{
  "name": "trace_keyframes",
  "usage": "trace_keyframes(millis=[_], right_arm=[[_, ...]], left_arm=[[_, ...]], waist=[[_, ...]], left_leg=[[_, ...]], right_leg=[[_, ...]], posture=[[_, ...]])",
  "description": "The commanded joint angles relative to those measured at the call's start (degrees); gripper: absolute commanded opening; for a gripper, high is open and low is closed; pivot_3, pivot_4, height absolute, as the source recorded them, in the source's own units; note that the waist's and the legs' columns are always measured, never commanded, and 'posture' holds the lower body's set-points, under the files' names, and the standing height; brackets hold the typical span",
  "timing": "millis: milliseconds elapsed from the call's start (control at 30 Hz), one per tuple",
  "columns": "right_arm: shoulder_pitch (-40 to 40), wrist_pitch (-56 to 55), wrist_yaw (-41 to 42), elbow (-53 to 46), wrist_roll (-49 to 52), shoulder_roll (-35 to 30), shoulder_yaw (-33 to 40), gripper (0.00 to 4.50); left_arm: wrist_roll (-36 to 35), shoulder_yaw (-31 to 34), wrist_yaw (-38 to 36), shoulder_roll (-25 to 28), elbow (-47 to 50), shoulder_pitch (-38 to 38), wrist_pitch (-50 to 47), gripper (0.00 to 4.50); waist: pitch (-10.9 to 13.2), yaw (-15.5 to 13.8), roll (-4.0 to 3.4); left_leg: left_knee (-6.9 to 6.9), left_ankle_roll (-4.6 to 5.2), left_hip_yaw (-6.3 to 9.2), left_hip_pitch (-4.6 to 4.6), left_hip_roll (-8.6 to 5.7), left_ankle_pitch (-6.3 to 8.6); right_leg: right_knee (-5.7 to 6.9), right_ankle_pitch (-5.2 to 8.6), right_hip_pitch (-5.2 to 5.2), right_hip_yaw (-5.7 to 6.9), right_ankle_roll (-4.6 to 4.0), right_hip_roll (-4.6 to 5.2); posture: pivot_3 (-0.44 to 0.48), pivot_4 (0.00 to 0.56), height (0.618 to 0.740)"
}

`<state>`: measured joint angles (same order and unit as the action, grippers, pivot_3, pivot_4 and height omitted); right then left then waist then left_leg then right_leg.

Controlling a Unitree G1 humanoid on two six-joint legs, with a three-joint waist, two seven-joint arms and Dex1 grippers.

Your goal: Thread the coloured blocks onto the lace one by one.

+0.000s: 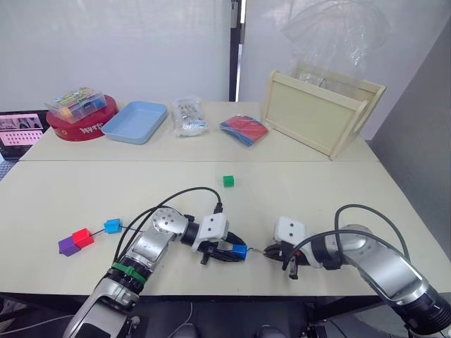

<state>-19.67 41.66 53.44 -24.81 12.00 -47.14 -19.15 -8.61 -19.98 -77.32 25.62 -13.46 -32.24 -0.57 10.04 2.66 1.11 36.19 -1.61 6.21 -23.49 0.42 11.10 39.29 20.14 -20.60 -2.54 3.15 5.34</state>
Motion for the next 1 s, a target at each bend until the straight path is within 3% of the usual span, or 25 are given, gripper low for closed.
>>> trace_keyframes(millis=[33, 267, 533, 700, 767, 967, 1000], right_arm=[[-1.6, -1.2, 0.2, -0.1, -0.3, 0.5, 1.0, 0.00], [-4.7, -3.6, 2.5, 2.3, -0.9, 2.0, -0.9, 0.00], [-6.4, -5.5, 3.9, 4.0, -1.5, 3.5, -1.9, 0.00], [-7.5, -5.9, 4.5, 4.8, -1.9, 4.9, -2.5, 0.00], [-7.8, -6.0, 4.6, 5.0, -2.0, 5.4, -2.8, 0.00], [-7.9, -5.1, 5.0, 4.1, -1.7, 5.4, -2.2, 0.00], [-7.8, -5.0, 5.0, 3.9, -1.6, 5.3, -2.0, 0.00]], left_arm=[[-2.6, 4.4, 0.0, 3.7, 4.7, -0.2, -2.3, 1.35], [-2.5, 11.3, -2.2, 16.8, 3.1, 3.1, -0.5, 1.35], [-1.6, 19.8, -4.5, 31.2, -9.9, 7.4, 6.5, 1.35], [-0.4, 21.7, -4.2, 34.5, -19.8, 6.3, 10.5, 1.35], [-2.0, 23.1, -4.2, 34.2, -21.5, 4.7, 8.9, 2.41], [-10.6, 26.6, -10.5, 35.6, -16.4, -2.4, -5.1, 4.38], [-11.5, 26.9, -11.1, 35.9, -15.4, -3.1, -7.2, 4.44]], waist=[[0.0, 0.0, 0.00], [0.0, 0.1, -0.01], [0.0, 0.0, -0.03], [0.0, 0.0, -0.03], [0.1, 0.0, -0.01], [0.1, -0.1, 0.12], [0.1, 0.0, 0.13]], left_leg=[[0.00, 0.00, 0.01, -0.01, 0.00, 0.00], [-0.15, 0.00, 0.00, 0.07, 0.03, 0.00], [-0.27, 0.00, -0.01, -0.01, 0.04, 0.00], [-0.29, 0.00, -0.02, -0.02, 0.05, 0.00], [-0.29, 0.00, -0.02, -0.04, 0.05, 0.00], [-0.21, -0.03, -0.02, -0.34, 0.05, -0.02], [-0.21, -0.03, -0.01, -0.34, 0.06, -0.02]], right_leg=[[0.00, 0.00, 0.00, 0.00, 0.00, 0.00], [-0.05, 0.00, -0.01, 0.00, 0.00, -0.02], [-0.14, 0.00, -0.14, 0.01, 0.00, 0.00], [-0.10, 0.00, -0.22, 0.01, 0.00, -0.01], [-0.09, 0.00, -0.24, 0.02, 0.00, -0.01], [0.08, 0.00, -0.52, 0.06, 0.00, -0.01], [0.10, 0.00, -0.53, 0.06, 0.00, -0.02]], posture=[[0.000, 0.150, 0.740], [0.000, 0.150, 0.740], [0.000, 0.150, 0.740], [0.000, 0.150, 0.740], [0.000, 0.150, 0.740], [0.000, 0.150, 0.740], [0.000, 0.150, 0.740]])
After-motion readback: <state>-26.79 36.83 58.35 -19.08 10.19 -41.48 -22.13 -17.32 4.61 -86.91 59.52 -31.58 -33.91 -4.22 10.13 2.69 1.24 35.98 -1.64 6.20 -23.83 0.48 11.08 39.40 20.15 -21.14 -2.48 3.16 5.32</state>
